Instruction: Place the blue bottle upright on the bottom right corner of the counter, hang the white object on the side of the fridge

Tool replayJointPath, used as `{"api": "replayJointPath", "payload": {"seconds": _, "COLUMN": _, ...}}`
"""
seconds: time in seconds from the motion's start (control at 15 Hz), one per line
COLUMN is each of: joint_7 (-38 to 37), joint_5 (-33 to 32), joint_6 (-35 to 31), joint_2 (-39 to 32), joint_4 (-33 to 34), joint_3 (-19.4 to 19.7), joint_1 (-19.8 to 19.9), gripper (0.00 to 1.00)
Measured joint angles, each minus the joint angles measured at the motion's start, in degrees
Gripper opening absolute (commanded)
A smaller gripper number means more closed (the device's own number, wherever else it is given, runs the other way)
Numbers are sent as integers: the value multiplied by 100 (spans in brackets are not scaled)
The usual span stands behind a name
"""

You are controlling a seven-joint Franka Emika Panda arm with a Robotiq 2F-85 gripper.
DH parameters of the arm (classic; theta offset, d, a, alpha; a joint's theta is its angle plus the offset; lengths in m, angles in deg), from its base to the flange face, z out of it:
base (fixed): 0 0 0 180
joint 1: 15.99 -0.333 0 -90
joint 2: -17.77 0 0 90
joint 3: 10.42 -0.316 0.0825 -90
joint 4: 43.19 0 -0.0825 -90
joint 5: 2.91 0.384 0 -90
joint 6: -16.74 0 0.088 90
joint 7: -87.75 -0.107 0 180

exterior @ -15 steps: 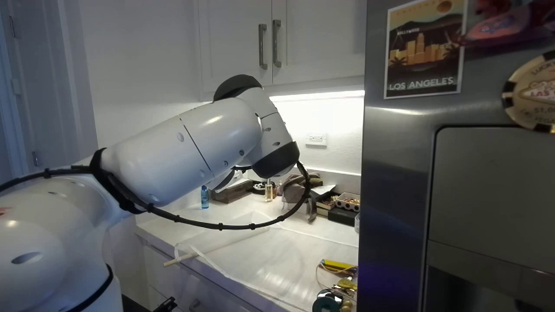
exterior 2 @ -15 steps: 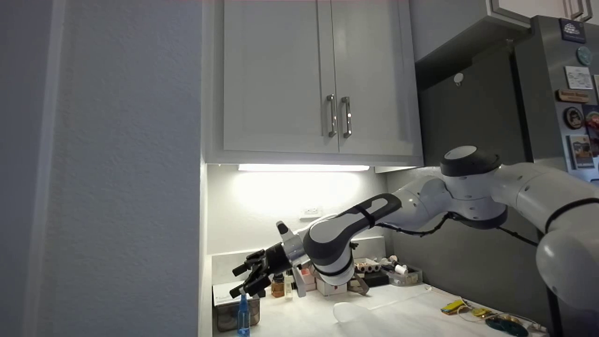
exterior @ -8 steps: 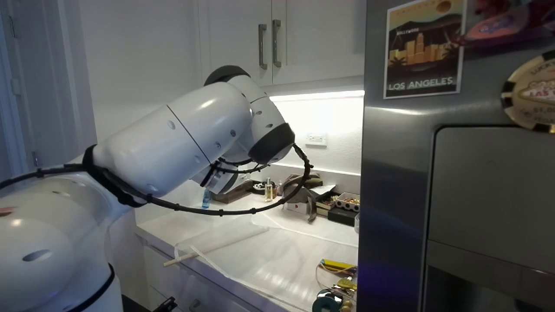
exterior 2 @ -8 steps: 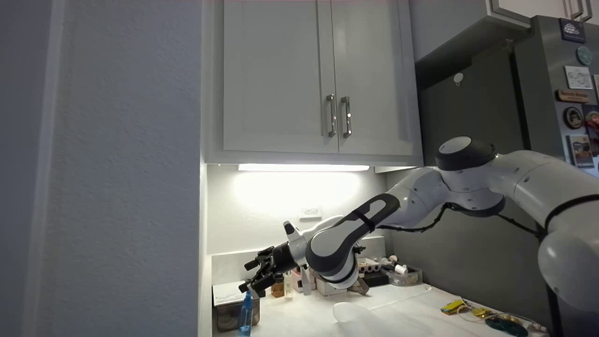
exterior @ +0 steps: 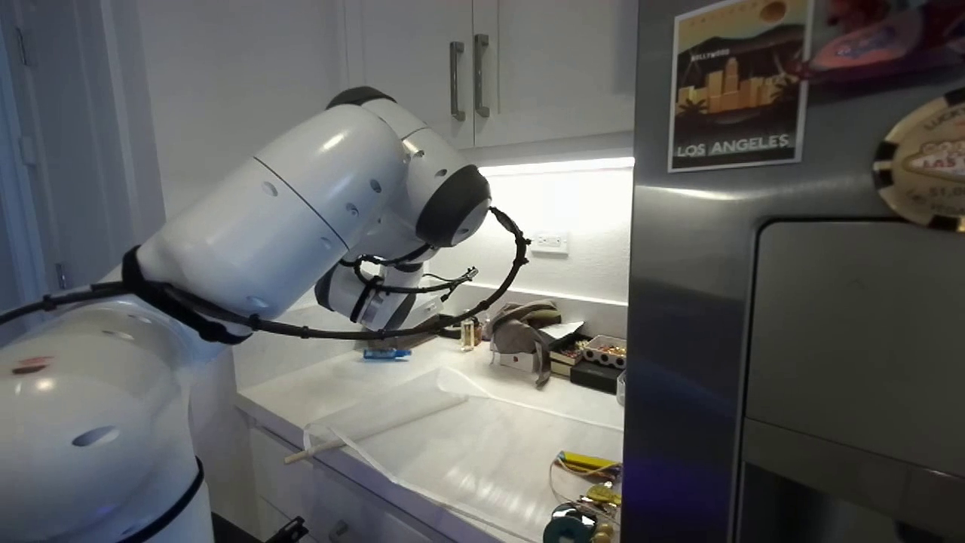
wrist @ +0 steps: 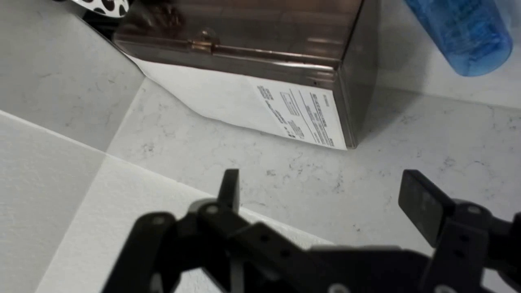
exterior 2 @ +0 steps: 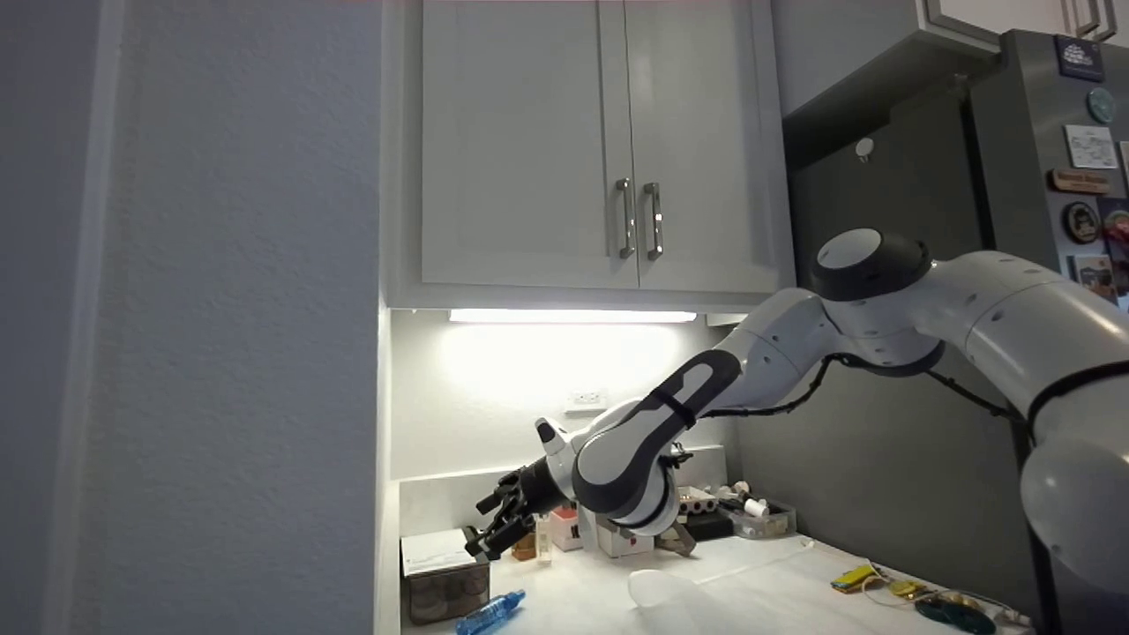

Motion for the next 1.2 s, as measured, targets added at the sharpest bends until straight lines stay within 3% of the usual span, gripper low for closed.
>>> {"api": "replayJointPath", "payload": {"seconds": 0.27, "joint_7": -384, "joint_5": 109, "joint_6": 0, "joint_2": 409, "joint_4": -50, "joint_3": 519, "joint_1": -410, "gripper": 100}}
{"api": "replayJointPath", "payload": {"seconds": 0.6, "joint_7": -1458, "joint_5": 332, "joint_6": 160, "joint_2": 1584, "joint_4": -257, "joint_3": 2585, "joint_1": -1952, "gripper": 100}}
{"api": "replayJointPath", "payload": {"seconds": 0.73, "joint_7": -1453, "joint_5": 984, "joint_6": 855, "joint_2": 2121, "joint_4": -178, "joint_3": 3199, "joint_1": -2666, "gripper": 100}}
{"api": "replayJointPath", "payload": {"seconds": 0.87, "joint_7": -1581, "joint_5": 1305, "joint_6": 1801, "joint_2": 2846, "joint_4": -124, "joint_3": 4077, "joint_1": -3587, "gripper": 100}}
{"api": "replayJointPath", "payload": {"seconds": 1.07, "joint_7": -2811, "joint_5": 351, "joint_6": 3331, "joint_2": 3759, "joint_4": -98, "joint_3": 5422, "joint_1": -4933, "gripper": 100}}
{"api": "replayJointPath", "payload": {"seconds": 1.13, "joint_7": -3226, "joint_5": -20, "joint_6": 3853, "joint_2": 3967, "joint_4": -80, "joint_3": 5667, "joint_1": -5222, "gripper": 100}}
{"api": "replayJointPath", "payload": {"seconds": 1.2, "joint_7": -3523, "joint_5": -298, "joint_6": 4355, "joint_2": 4113, "joint_4": -48, "joint_3": 5647, "joint_1": -5276, "gripper": 100}}
